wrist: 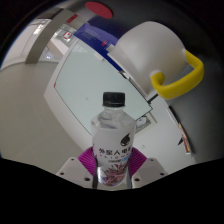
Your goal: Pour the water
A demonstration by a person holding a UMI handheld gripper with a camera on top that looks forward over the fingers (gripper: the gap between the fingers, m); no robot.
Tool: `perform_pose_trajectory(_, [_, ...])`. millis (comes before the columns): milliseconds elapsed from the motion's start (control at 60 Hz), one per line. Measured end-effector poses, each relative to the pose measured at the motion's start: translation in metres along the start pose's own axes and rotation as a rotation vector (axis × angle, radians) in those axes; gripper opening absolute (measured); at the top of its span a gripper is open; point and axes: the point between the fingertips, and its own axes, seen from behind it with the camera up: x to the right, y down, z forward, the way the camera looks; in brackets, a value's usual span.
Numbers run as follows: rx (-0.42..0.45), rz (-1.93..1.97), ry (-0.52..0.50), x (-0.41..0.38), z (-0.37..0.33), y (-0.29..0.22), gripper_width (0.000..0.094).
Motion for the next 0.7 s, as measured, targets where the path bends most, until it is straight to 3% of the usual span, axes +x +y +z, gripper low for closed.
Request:
perform_pose_trajectory(233, [-0.083, -0.093, 0.07, -0.007, 0.015, 0.014, 0.0369])
perform_pose_trajectory(350, [-0.216, -0.505, 0.125, -0.032, 0.01, 0.039, 0.0368])
perform_pose_trajectory(433, [-0.263, -0.916, 0.165, -0.067, 0.035, 0.045, 0.0366])
perform_pose_trajectory(500, [-0.246, -1.236, 0.16, -0.108, 0.026, 0.023, 0.0369])
perform_pose_trajectory(633, [-0.179, -1.8, 0.263, -0.157, 0.045, -0.05, 0.0369])
perform_pose_trajectory(700, [-0.143, -1.998, 0.365, -0.156, 0.039, -0.08, 0.0369])
